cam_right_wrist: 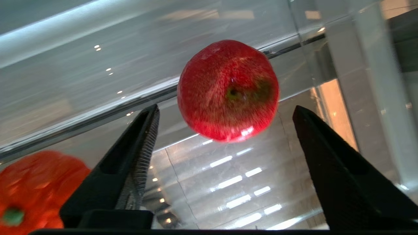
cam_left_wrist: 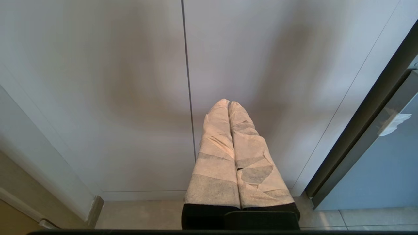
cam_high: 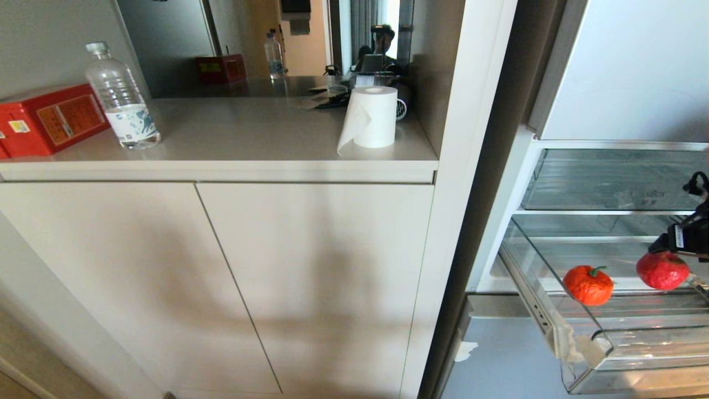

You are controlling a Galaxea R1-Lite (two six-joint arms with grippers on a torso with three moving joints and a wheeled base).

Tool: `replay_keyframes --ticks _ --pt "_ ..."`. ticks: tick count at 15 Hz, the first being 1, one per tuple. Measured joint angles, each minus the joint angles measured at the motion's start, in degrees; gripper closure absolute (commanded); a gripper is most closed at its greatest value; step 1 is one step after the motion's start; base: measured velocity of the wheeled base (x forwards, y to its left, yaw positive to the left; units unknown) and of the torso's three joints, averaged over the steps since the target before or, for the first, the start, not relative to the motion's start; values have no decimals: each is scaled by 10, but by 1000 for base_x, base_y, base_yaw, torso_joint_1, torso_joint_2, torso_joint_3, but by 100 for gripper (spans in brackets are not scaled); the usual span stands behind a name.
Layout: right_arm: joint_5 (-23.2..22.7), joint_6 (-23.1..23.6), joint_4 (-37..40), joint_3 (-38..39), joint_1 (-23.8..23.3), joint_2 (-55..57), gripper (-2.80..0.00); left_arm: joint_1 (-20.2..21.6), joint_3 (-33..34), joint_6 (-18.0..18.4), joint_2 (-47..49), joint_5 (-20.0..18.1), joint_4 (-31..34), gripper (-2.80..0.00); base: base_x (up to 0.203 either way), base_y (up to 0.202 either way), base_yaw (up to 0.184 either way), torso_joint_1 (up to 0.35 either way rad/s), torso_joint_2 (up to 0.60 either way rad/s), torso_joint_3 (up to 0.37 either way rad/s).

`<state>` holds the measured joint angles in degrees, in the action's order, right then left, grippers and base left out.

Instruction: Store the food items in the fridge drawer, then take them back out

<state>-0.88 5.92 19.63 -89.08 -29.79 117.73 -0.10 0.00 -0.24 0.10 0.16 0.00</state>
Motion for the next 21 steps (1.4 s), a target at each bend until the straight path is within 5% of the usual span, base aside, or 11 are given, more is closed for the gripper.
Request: replay_keyframes --ticks 14,15,21 --pt "0 -5 -9 -25 0 88 -280 0 0 0 0 0 0 0 0 0 0 0 0 0" --pt "0 -5 -9 -27 0 90 0 0 0 0 0 0 0 0 0 0 0 0 0 0" --pt "0 -8 -10 -26 0 92 0 0 0 0 0 0 0 0 0 0 0 0 0 0"
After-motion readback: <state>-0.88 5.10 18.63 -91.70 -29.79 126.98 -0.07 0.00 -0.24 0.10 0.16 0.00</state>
